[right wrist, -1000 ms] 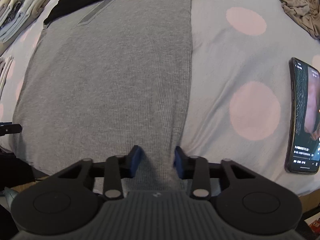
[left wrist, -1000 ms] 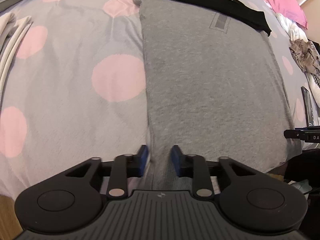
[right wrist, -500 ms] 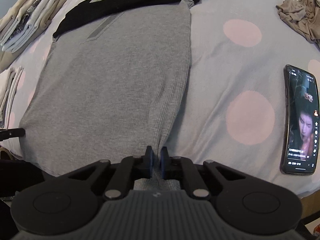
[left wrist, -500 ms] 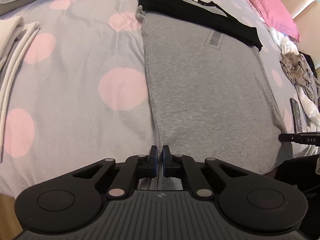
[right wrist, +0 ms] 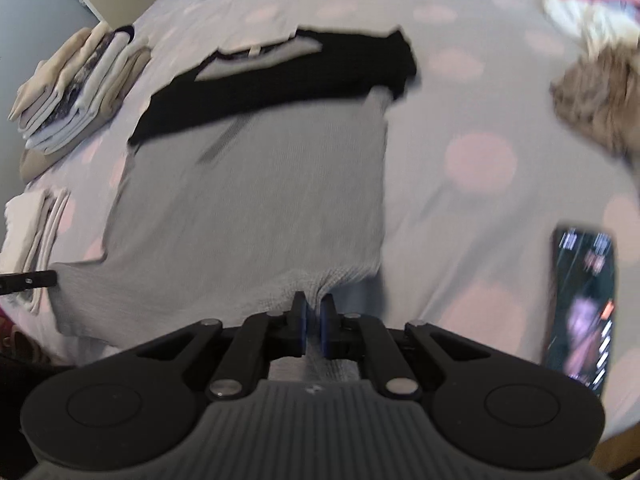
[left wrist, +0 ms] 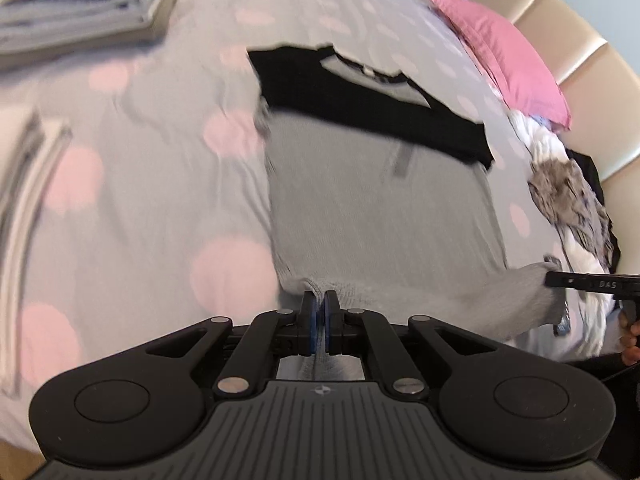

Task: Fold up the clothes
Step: 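Grasp the grey hem with both grippers and lift it, then fold the grey hem over toward the collar with both grippers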

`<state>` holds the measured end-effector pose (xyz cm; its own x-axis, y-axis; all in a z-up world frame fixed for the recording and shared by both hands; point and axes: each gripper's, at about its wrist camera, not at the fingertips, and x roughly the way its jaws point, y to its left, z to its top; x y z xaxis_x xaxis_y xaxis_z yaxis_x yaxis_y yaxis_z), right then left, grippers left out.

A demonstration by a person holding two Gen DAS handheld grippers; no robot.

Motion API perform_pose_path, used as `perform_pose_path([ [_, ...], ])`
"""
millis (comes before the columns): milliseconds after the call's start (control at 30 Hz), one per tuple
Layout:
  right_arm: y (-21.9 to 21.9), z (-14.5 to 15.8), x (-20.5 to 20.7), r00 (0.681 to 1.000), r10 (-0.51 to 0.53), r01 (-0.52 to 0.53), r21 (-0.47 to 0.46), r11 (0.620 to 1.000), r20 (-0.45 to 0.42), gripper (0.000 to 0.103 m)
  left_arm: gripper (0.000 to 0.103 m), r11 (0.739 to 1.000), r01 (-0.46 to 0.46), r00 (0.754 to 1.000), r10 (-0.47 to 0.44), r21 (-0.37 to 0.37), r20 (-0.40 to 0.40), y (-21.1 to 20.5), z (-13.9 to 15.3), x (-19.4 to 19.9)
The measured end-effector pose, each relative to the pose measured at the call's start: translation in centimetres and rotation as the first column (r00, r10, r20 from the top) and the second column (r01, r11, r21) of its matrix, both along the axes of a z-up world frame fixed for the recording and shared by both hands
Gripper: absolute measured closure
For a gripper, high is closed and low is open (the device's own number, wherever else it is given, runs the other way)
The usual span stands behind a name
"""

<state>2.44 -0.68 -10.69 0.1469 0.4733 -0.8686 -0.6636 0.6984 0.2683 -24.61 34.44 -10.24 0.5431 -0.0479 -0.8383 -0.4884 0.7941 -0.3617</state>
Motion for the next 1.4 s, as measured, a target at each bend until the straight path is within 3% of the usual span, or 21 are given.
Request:
perform_pose_path([
  [133,1.4,0.3,3.0,1.000,-0.005,0.005,0.003,1.000,0.023,0.096,0.101,0.999,0.000,1.000,0.000,0.043,0.009,2.1,-0.2,2.3],
  [367,5.2,-3.1,6.2,0.999,-0.023,0.023,-0.015,1.000,0.036,0.095,0.101,0.987,0.040,0.999,-0.035,0.156,-0.031,2.9,-3.2,6.1],
  [500,6.3,-4.1,6.6,0.997,-0.021,0.025,-0.049,0.998,0.071,0.088,0.099,0.975,0.059,0.997,-0.048,0.215,-0.058,2.5,-4.1,7.0],
  [533,6.3,-4.1,6.5,0.995,-0.020,0.027,-0.067,0.997,0.099,0.083,0.099,0.969,0.068,0.997,-0.054,0.236,-0.063,2.4,-4.1,7.1],
  [567,6.3,-3.9,6.3,0.991,-0.018,0.029,-0.082,0.996,0.135,0.070,0.097,0.963,0.080,0.996,-0.066,0.258,-0.064,2.1,-3.9,7.0],
  [667,6.2,-3.1,5.8,0.973,0.011,0.011,-0.096,0.995,0.231,0.069,0.085,0.937,0.111,0.994,-0.097,0.330,-0.059,1.3,-2.9,6.7],
  [833,6.1,-2.1,3.9,0.945,0.108,-0.086,-0.084,0.993,0.308,0.069,0.081,0.880,0.221,0.974,-0.218,0.421,-0.057,-1.3,-1.7,5.8],
  [967,6.3,-2.0,1.2,0.923,0.206,-0.194,-0.068,0.979,0.325,0.069,0.068,0.794,0.366,0.926,-0.363,0.486,-0.104,-5.3,-2.3,5.4],
  [1100,6.4,-2.6,-1.8,0.858,0.350,-0.332,-0.114,0.936,0.375,0.065,0.056,0.652,0.509,0.847,-0.494,0.562,-0.196,-9.5,-3.7,5.1],
  [1167,6.5,-3.3,-3.4,0.802,0.434,-0.399,-0.171,0.901,0.411,0.060,0.053,0.568,0.562,0.810,-0.527,0.602,-0.258,-11.2,-4.8,4.9],
  [1233,6.5,-4.2,-4.9,0.727,0.520,-0.455,-0.253,0.854,0.448,0.058,0.053,0.498,0.593,0.785,-0.533,0.633,-0.316,-12.2,-5.8,4.8],
  [1300,6.3,-5.2,-6.2,0.644,0.600,-0.494,-0.341,0.800,0.474,0.057,0.053,0.449,0.612,0.769,-0.528,0.651,-0.360,-12.7,-6.6,4.6],
  [1400,5.7,-6.5,-7.7,0.552,0.671,-0.517,-0.428,0.741,0.495,0.052,0.053,0.386,0.629,0.755,-0.510,0.675,-0.412,-12.9,-7.7,4.5],
])
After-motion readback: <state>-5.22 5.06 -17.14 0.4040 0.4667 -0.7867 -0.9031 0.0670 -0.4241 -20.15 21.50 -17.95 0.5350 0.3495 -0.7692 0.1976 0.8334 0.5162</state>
